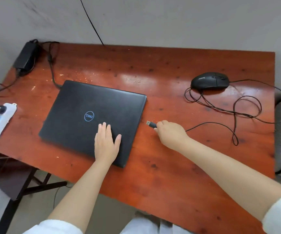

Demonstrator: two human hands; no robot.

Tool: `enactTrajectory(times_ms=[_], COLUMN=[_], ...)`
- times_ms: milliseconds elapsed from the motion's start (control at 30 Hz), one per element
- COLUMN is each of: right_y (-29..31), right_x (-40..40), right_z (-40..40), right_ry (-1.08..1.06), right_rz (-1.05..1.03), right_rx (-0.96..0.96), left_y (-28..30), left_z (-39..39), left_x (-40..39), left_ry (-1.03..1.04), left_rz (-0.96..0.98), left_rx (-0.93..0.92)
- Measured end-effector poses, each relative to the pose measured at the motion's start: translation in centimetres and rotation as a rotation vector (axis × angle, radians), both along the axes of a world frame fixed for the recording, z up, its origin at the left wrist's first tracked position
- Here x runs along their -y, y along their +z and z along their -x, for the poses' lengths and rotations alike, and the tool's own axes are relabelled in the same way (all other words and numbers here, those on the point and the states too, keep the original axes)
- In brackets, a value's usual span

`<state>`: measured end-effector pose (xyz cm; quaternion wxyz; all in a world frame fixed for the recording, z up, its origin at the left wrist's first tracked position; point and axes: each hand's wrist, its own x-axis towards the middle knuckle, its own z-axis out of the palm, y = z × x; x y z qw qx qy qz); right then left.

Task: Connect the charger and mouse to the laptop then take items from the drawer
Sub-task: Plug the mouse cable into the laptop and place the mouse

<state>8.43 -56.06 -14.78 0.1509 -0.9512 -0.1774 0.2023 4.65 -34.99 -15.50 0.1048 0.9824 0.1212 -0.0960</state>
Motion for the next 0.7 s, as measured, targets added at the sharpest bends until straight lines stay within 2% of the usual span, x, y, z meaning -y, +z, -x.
enactTrajectory(times_ms=[133,233,500,700], right_y=[-1.0,-1.4,-1.1,-1.6], right_x=[-1.3,-1.5,-2.1,-1.8], right_z=[-0.7,-1.4,-2.4,-3.1], right_ry=[-0.199,-0.309,-0.237,-0.174], right_rz=[-0.041,-0.062,-0.090,-0.077], right_rx=[-0.112,-0.126,0.086,0.100], left_y=[-1.2,-1.6,-2.1,-2.1], left_z=[0.4,0.5,0.6,0.6], left_x=[-0.8,-0.8,-1.2,-1.2], left_ry=[-0.009,-0.007,-0.014,-0.013], left_rz=[-0.002,-0.014,-0.008,0.006], left_rx=[0.014,0.043,0.060,0.069])
